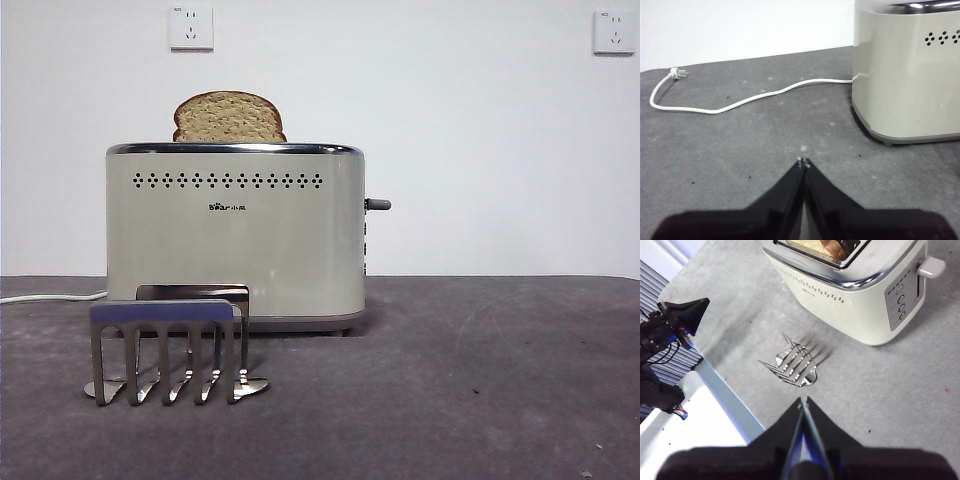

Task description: Pick up a slice of bread from the rack,put the bread on the toaster,press the button

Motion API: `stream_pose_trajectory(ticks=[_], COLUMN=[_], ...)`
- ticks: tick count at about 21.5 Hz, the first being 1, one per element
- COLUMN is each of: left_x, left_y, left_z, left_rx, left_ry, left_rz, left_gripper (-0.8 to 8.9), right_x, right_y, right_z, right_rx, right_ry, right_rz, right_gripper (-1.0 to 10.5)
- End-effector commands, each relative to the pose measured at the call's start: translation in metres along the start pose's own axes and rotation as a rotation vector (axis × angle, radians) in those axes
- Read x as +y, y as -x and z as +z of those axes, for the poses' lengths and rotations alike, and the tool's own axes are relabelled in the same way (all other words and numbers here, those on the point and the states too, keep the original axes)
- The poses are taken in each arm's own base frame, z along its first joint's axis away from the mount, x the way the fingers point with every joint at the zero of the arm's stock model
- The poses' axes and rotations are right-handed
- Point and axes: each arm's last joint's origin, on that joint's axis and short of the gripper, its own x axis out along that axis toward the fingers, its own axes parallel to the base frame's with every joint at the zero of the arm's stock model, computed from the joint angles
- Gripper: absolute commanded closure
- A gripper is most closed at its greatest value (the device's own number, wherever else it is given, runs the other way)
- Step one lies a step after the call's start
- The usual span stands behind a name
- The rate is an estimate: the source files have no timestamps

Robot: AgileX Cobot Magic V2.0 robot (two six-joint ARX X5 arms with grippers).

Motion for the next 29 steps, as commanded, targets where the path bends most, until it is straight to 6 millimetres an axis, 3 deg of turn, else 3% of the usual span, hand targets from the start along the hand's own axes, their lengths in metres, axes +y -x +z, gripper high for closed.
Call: stream_pose_trajectory(ticks=[1,17,23,26,29], left_x=[0.000,0.000,0.000,0.000,0.000], left_y=[-0.001,-0.001,-0.001,-0.001,-0.001], left_z=[-0.004,-0.004,-0.004,-0.004,-0.004], left_rx=[0.010,0.010,0.010,0.010,0.010], left_ry=[0.009,0.009,0.009,0.009,0.009], left_rz=[0.003,0.004,0.004,0.004,0.004], left_gripper=[8.17,8.17,8.17,8.17,8.17], right_x=[-0.001,-0.001,-0.012,-0.022,-0.026], right_y=[-0.001,-0.001,0.019,0.025,0.030], right_z=[-0.001,-0.001,0.011,-0.003,-0.032], right_rx=[0.004,-0.001,-0.252,-0.387,-0.488], right_ry=[0.003,0.045,0.201,0.191,0.215], right_rz=[0.002,-0.002,-0.122,-0.207,-0.293], right_gripper=[9.5,9.5,9.5,9.5,9.5])
